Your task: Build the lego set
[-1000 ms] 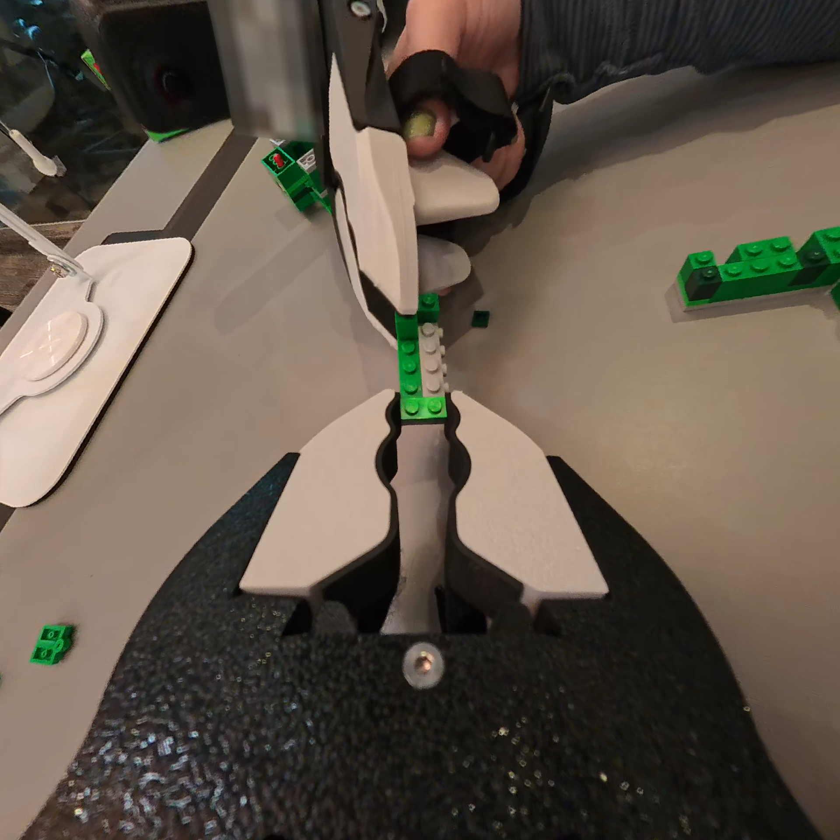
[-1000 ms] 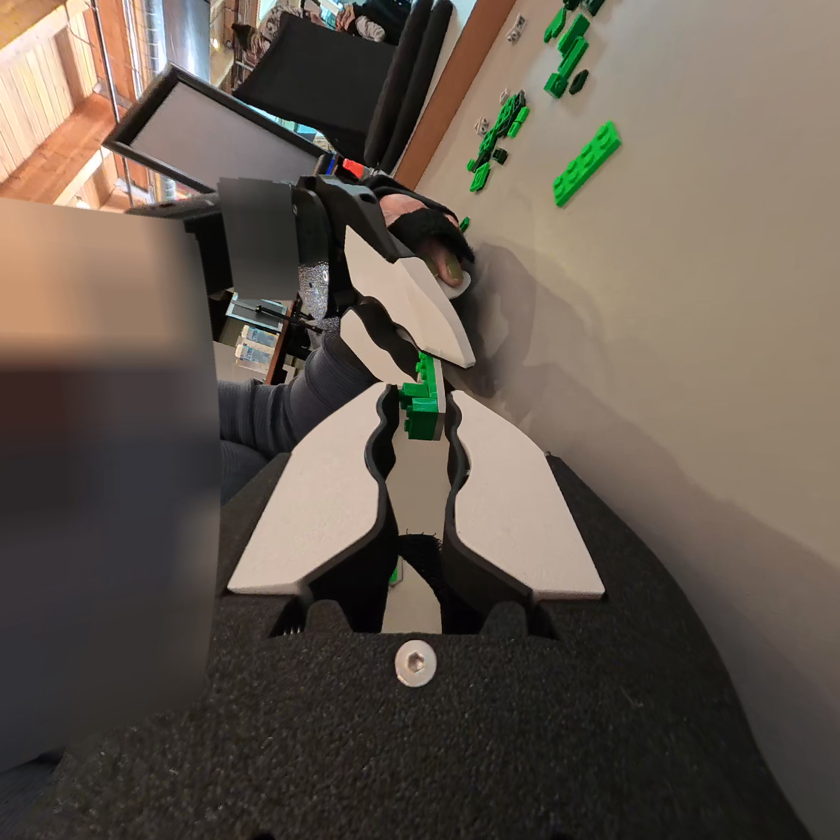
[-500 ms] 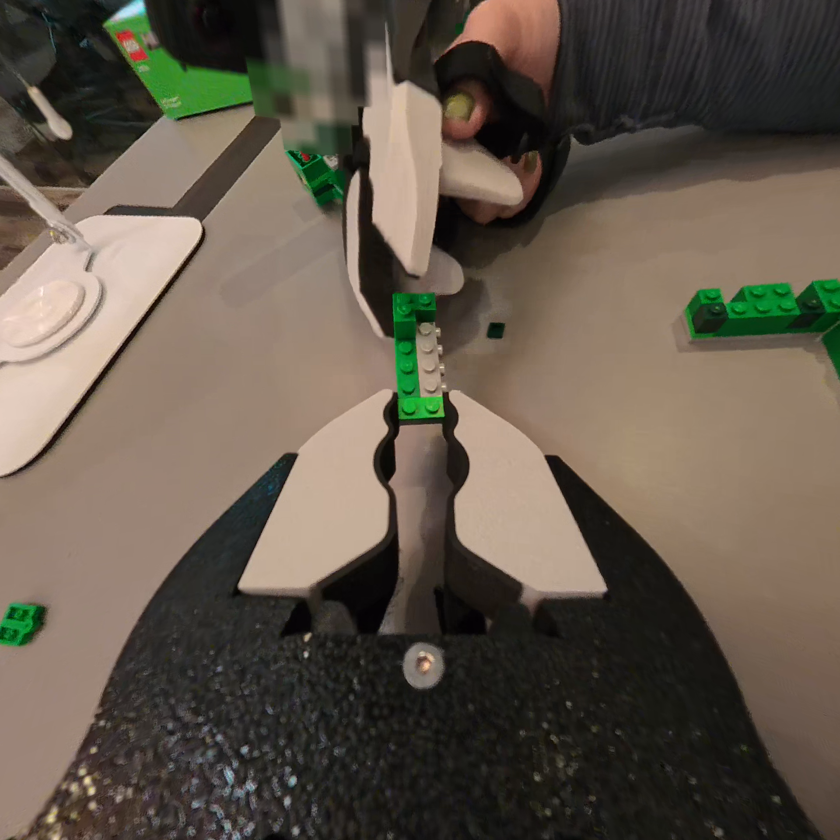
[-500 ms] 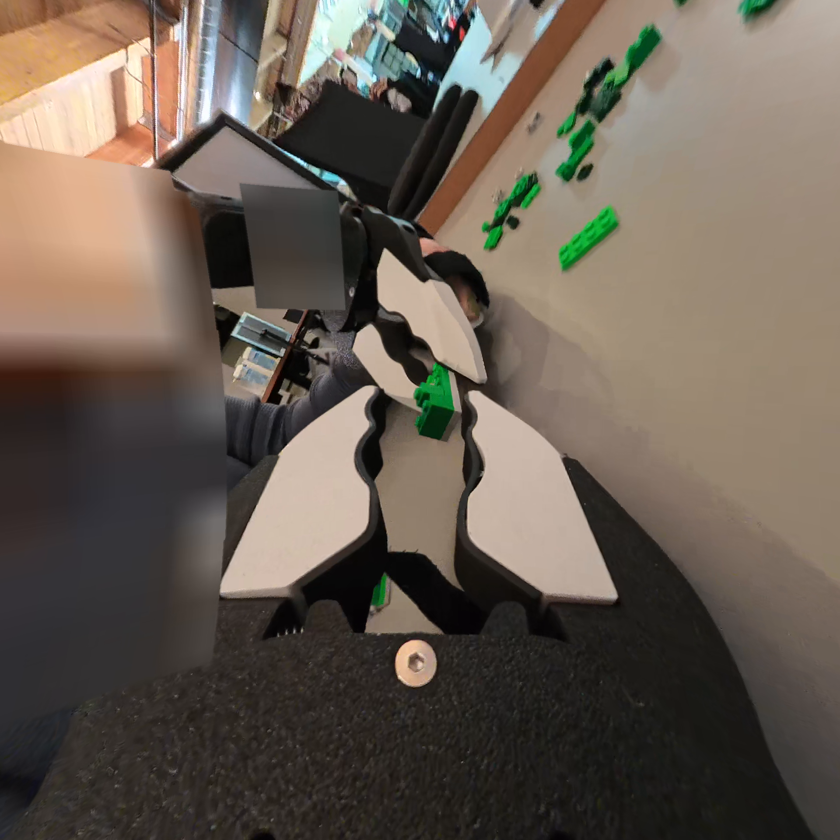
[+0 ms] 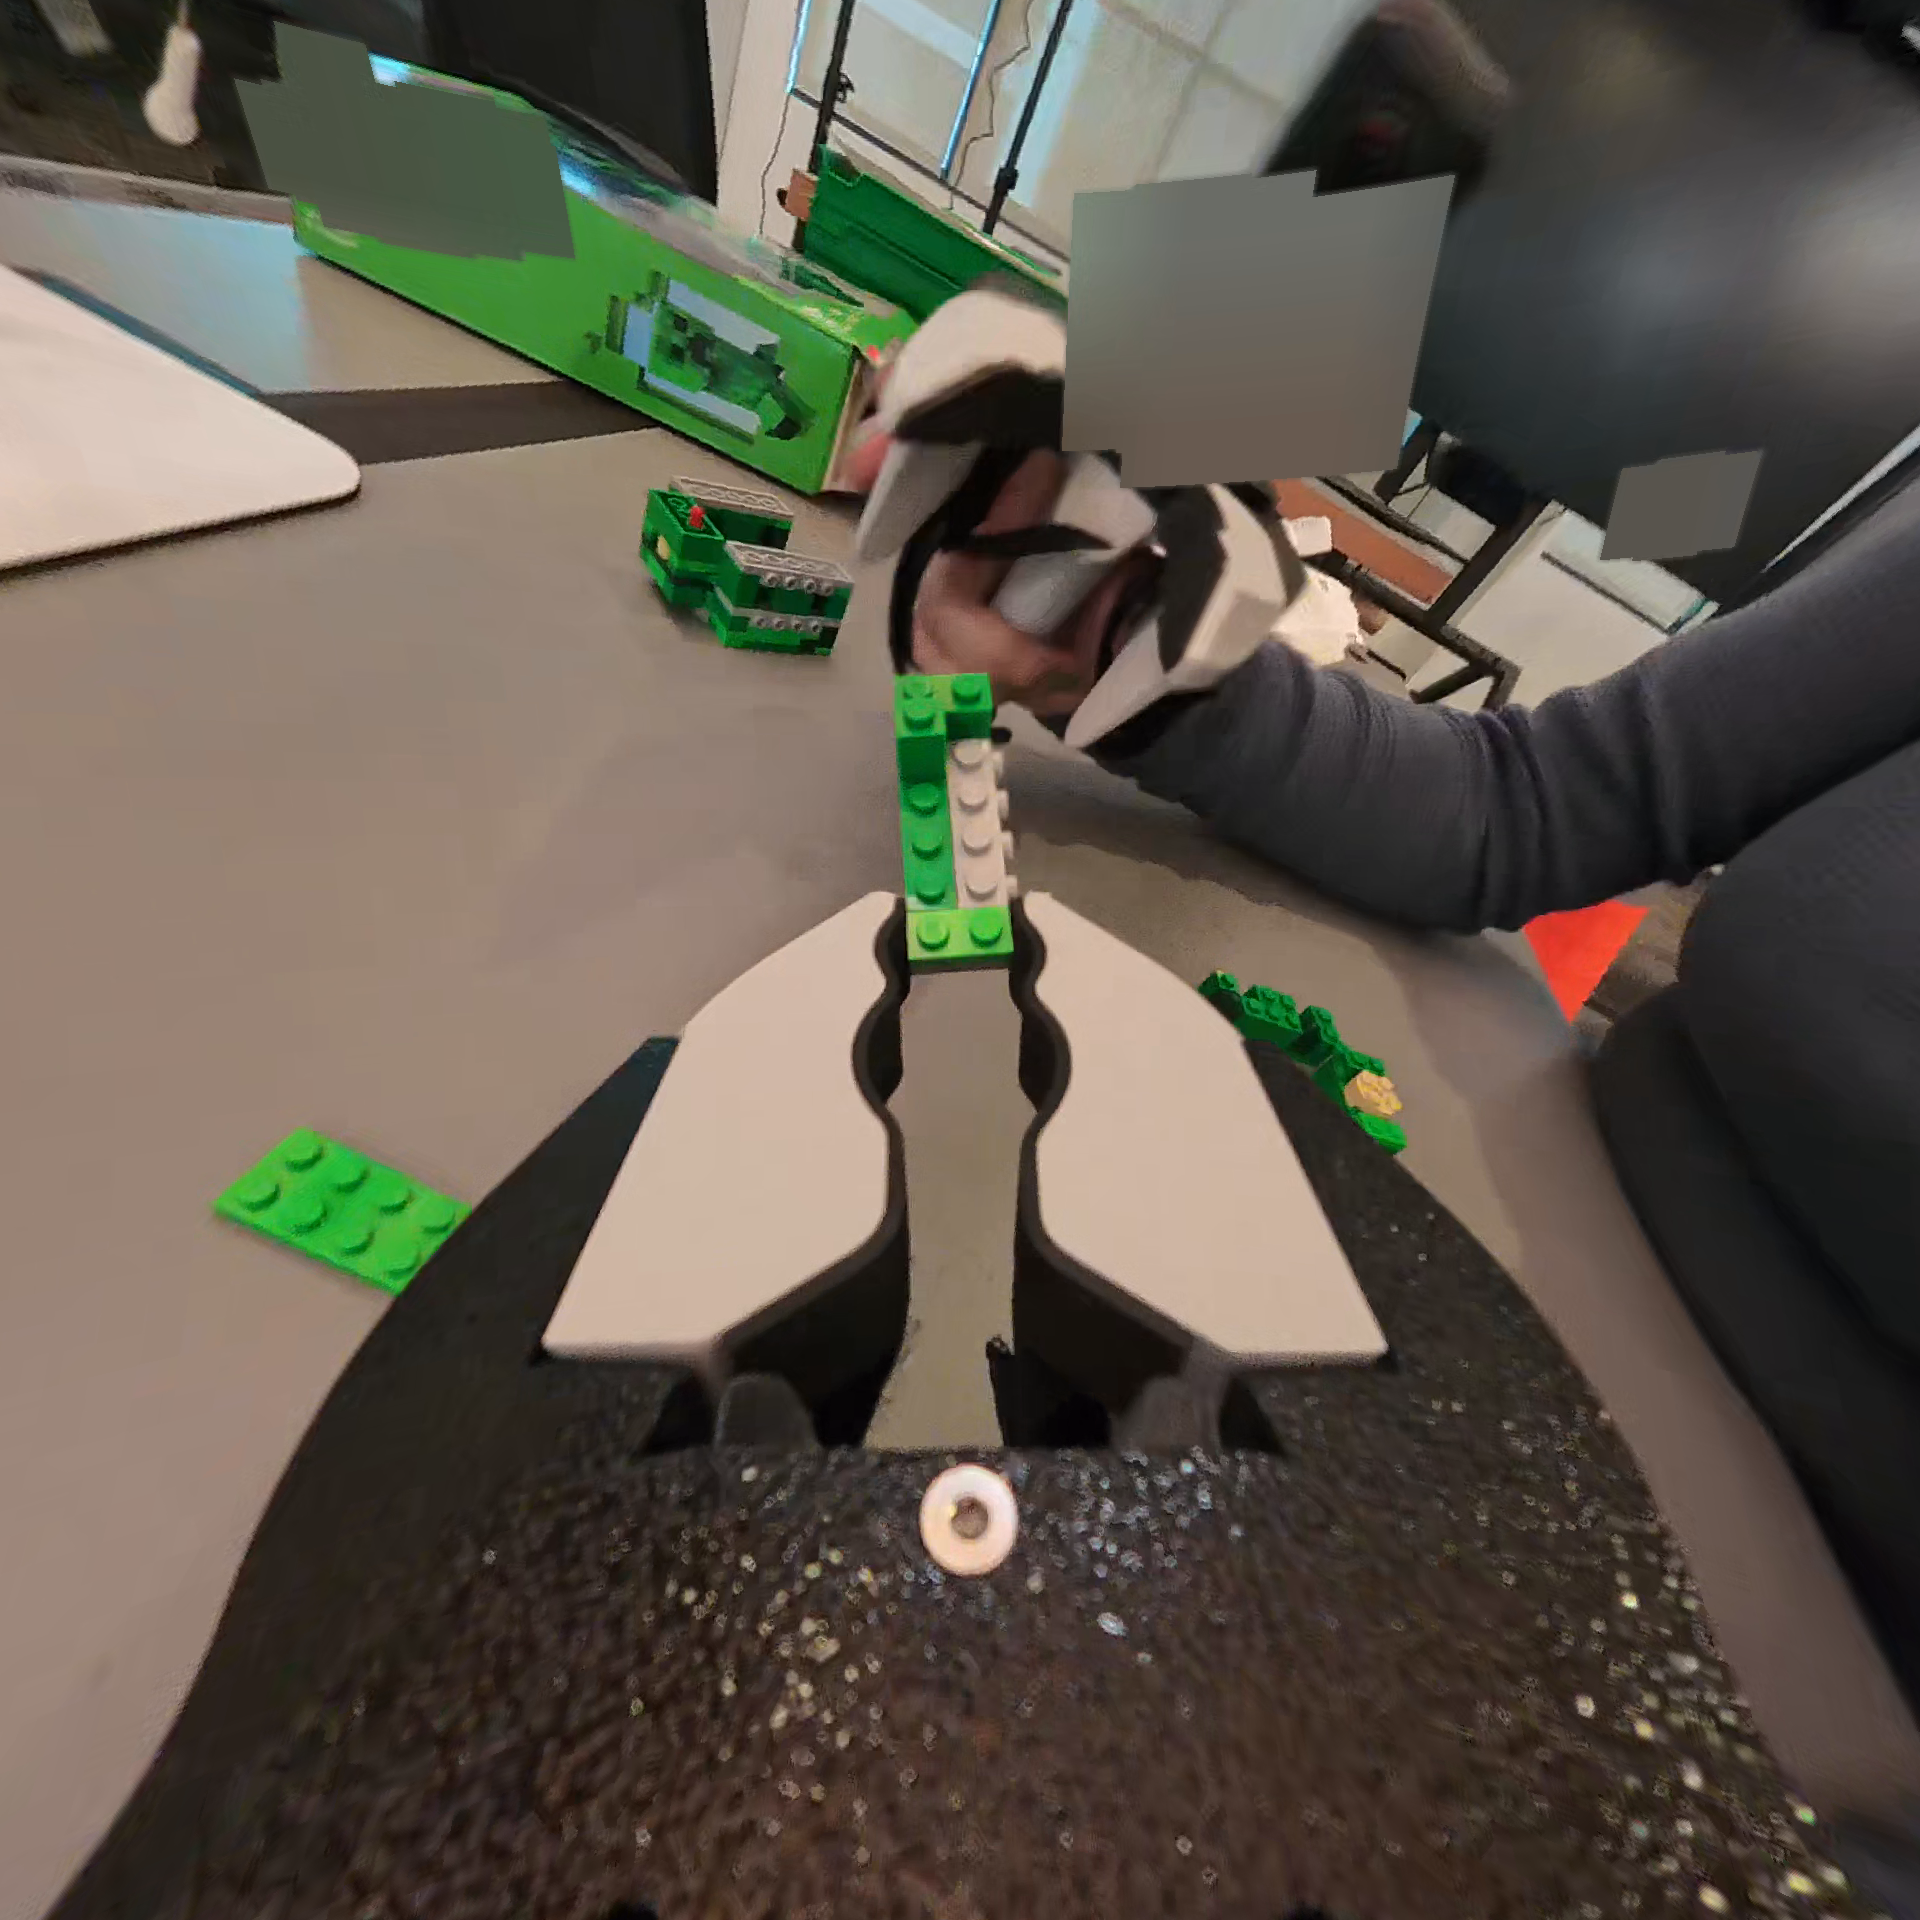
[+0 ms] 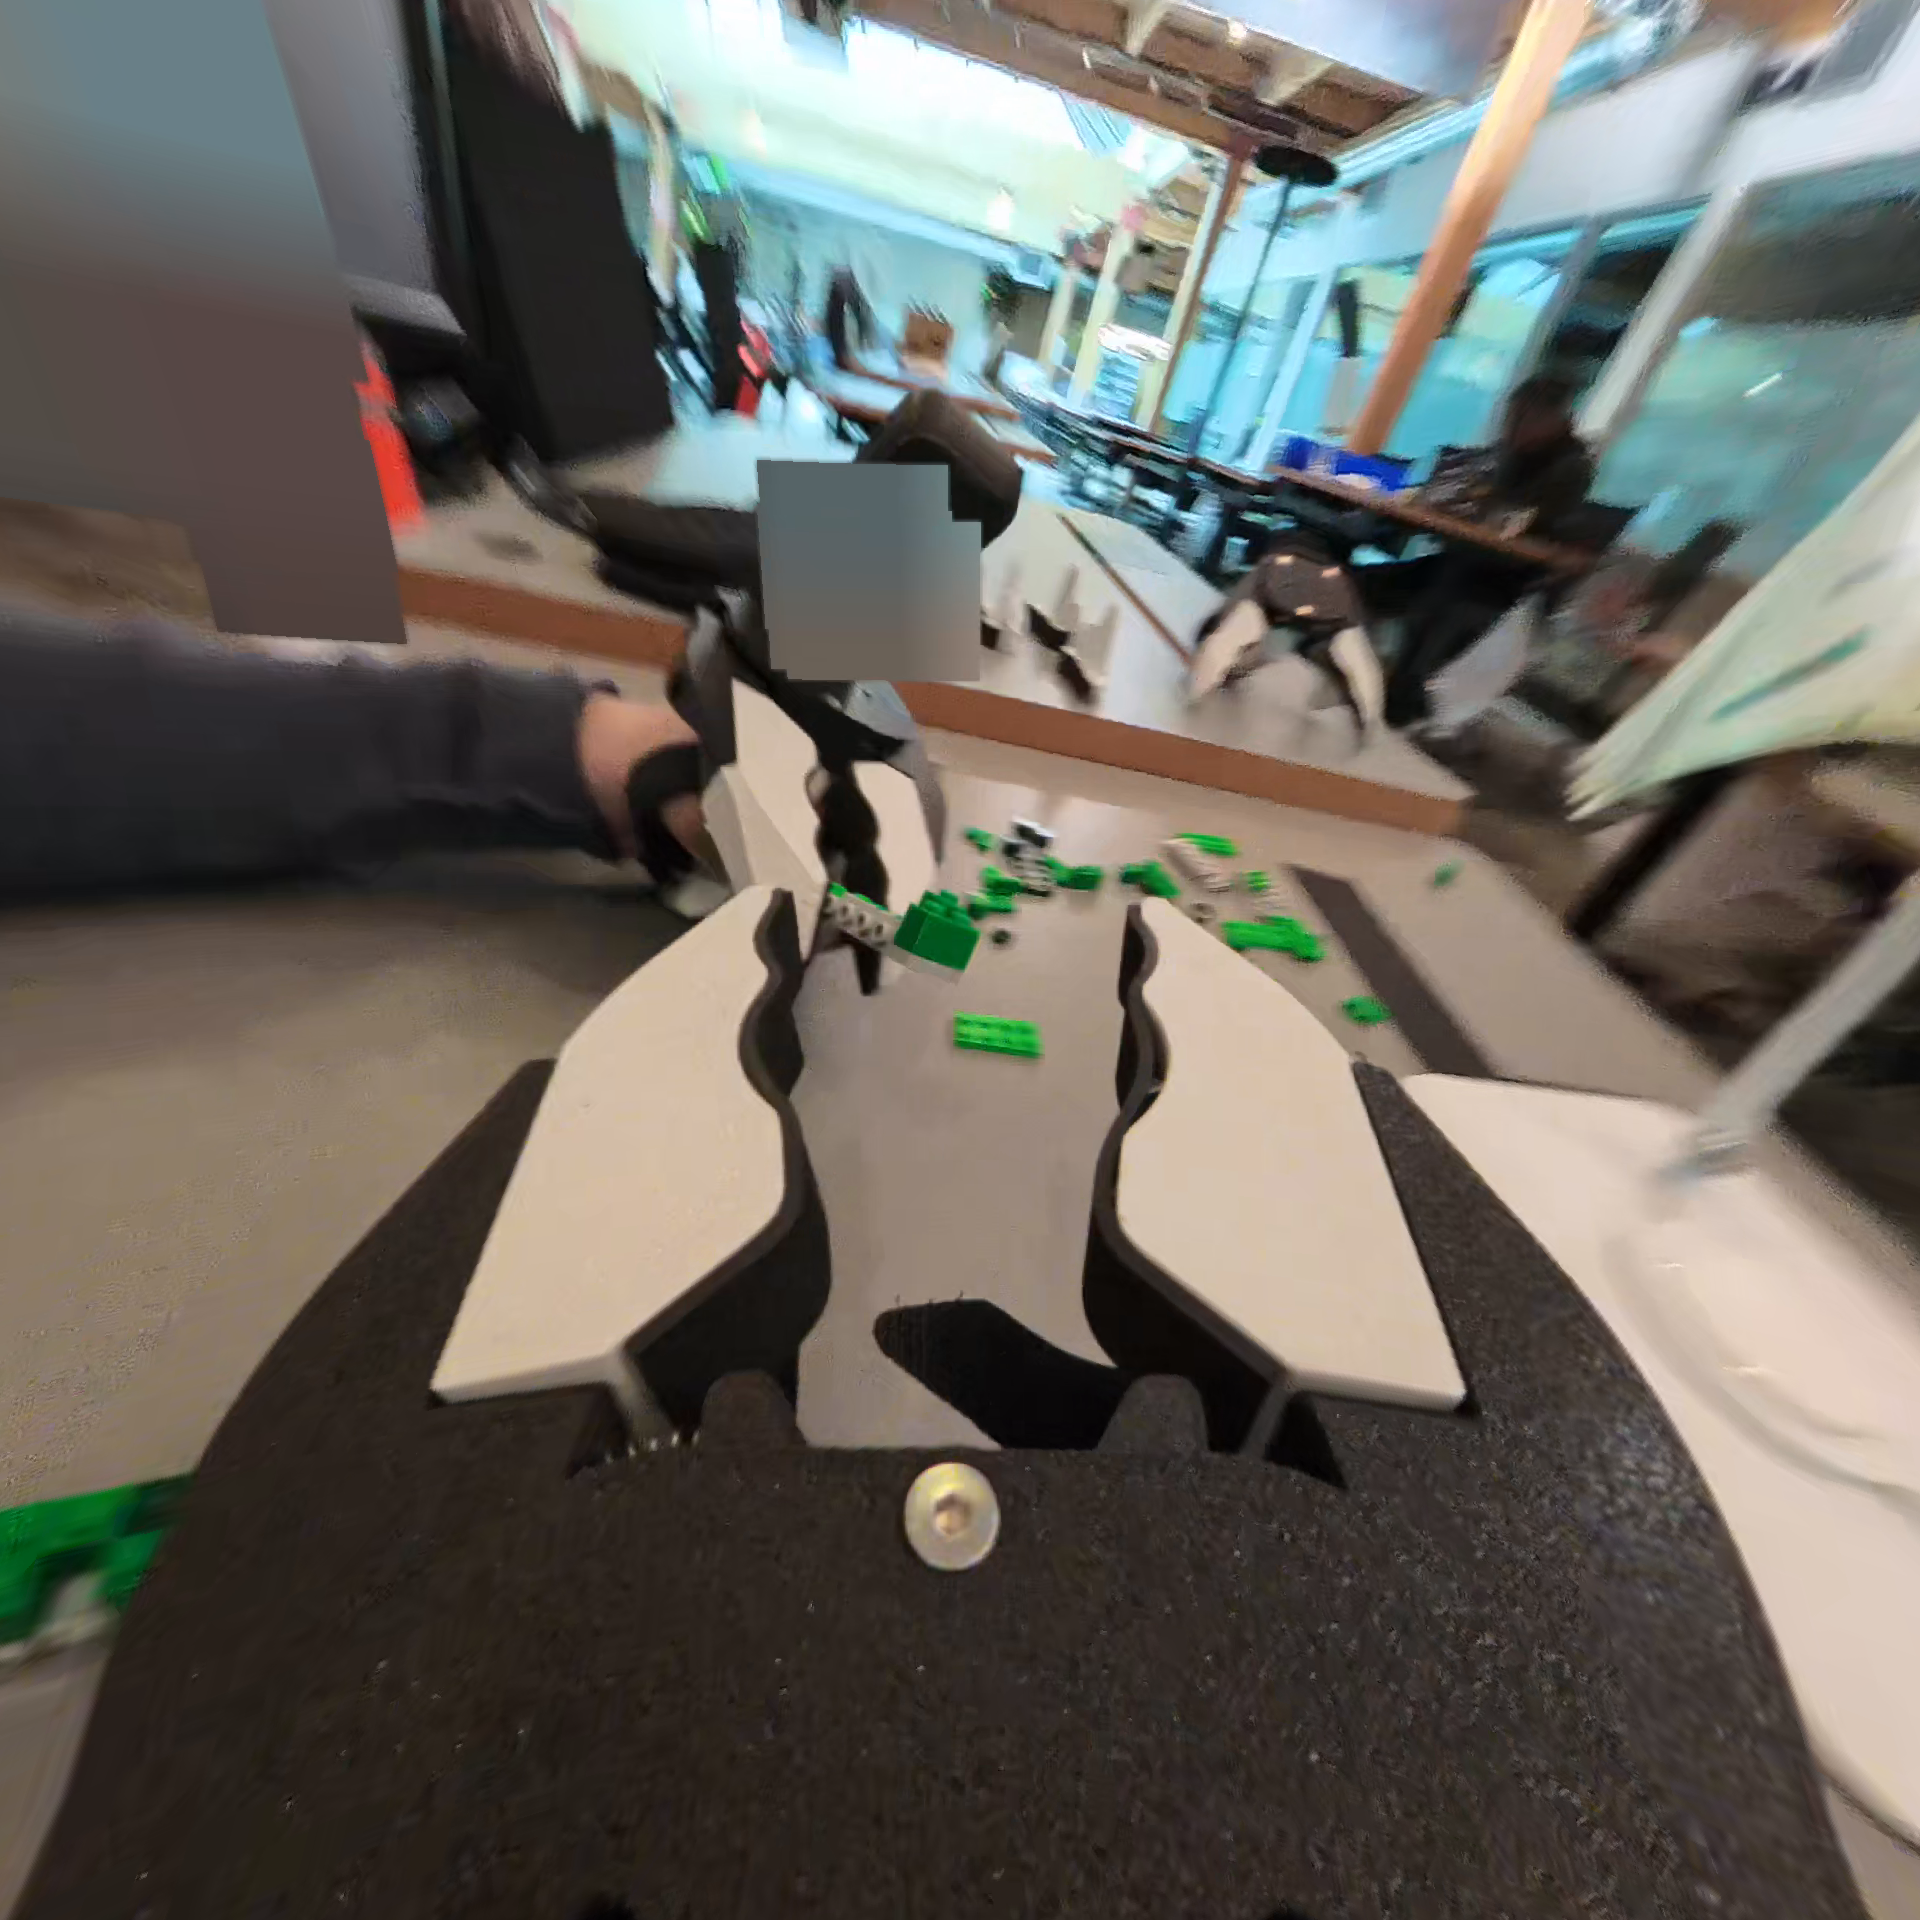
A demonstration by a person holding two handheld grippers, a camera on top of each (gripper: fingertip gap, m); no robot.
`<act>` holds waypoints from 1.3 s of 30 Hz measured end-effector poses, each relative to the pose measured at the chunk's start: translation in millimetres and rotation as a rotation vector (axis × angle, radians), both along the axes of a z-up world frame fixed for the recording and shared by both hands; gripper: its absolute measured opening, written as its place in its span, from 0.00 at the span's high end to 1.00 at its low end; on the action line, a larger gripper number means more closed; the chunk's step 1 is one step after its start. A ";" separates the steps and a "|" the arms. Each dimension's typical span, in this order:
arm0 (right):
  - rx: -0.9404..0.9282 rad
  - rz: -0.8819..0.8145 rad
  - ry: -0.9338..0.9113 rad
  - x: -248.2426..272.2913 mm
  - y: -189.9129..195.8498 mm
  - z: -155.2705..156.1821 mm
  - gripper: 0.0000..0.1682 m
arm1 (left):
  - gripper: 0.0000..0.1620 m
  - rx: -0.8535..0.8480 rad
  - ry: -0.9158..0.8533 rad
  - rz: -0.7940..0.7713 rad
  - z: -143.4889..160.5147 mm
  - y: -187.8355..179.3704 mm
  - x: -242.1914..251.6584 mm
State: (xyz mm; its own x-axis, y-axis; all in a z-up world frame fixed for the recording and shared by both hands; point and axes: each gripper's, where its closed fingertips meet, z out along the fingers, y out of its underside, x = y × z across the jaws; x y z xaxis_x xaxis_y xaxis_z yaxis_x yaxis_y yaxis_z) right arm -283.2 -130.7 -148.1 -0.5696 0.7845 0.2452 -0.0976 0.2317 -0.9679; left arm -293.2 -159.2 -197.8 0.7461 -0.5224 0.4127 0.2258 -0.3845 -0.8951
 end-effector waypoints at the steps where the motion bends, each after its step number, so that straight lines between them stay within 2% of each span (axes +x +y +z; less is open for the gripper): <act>1: 0.116 -0.038 0.030 -1.5 -4.0 -0.8 0.65 | 0.89 -0.017 -0.013 0.002 -1.4 -0.2 -0.9; 5: 0.552 -0.119 -0.018 -10.3 -17.6 -28.7 0.69 | 0.89 -0.093 -0.004 -0.014 -11.3 0.4 2.7; 8: 0.761 -0.180 -0.027 -17.6 -16.3 -46.5 0.74 | 0.89 -0.129 0.010 -0.037 -16.5 0.1 7.2; 14: 0.868 -0.187 -0.028 -19.2 -16.3 -55.0 0.87 | 0.89 -0.148 0.005 -0.061 -18.7 -1.3 10.3; 20: 1.037 -0.143 -0.046 -14.4 -14.3 -64.5 0.89 | 0.89 -0.203 0.030 -0.081 -27.0 -1.6 14.6; 25: 1.112 -0.119 -0.069 -10.8 -14.1 -66.7 0.89 | 0.89 -0.227 0.047 -0.101 -31.1 -2.8 18.1; 30: 0.978 -0.146 -0.094 -14.7 -15.2 -61.7 0.89 | 0.89 -0.180 -0.006 -0.087 -22.1 -3.2 13.6; 34: 0.940 -0.136 -0.115 -14.1 -14.0 -64.7 0.89 | 0.89 -0.188 0.002 -0.081 -23.6 -1.8 13.7; 36: 0.901 -0.141 -0.102 -14.5 -13.7 -60.4 0.89 | 0.88 -0.139 -0.018 -0.070 -16.5 0.0 12.9; 39: 0.865 -0.149 -0.053 -15.5 -15.7 -51.6 0.89 | 0.79 -0.101 -0.064 -0.051 -9.3 1.4 8.9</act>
